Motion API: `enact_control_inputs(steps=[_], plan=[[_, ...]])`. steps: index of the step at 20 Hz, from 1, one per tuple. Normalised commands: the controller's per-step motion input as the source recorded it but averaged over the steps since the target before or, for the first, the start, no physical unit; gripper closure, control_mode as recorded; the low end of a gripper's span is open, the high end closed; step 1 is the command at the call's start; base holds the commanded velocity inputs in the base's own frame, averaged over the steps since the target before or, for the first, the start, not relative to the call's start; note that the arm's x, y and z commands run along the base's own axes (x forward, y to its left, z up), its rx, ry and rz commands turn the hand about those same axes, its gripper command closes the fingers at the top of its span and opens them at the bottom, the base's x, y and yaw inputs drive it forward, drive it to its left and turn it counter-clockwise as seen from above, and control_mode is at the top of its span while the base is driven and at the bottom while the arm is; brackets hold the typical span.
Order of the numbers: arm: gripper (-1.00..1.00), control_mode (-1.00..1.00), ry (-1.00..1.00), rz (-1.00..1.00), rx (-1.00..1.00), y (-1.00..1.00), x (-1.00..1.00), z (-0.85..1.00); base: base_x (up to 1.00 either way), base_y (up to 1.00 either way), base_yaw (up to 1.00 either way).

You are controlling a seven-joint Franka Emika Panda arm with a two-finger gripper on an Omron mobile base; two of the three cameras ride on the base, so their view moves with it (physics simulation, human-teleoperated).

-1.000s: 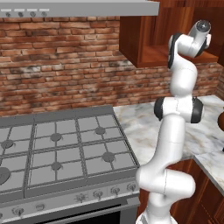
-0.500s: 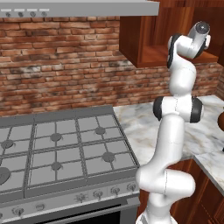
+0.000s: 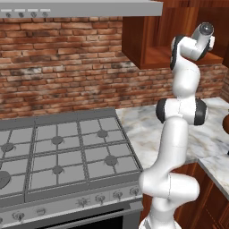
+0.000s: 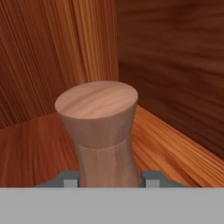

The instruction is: Retrieve the bottle and the shaker from the cabinet and place them next to the mixing bowl on the counter. Then add garlic from the fridge to the mixing bowl.

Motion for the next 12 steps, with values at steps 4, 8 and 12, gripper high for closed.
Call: enact_control_inputs(steps=[4, 8, 12], plan=[[1.00, -1.00, 0.00, 0.00, 0.00, 0.00, 0.00, 0.00, 0.00, 0.00, 0.00], [1.00, -1.00, 0.00, 0.00, 0.00, 0.00, 0.00, 0.00, 0.00, 0.00, 0.00], [1.00, -1.00, 0.00, 0.00, 0.00, 0.00, -0.03, 0.00, 0.00, 0.00, 0.00]])
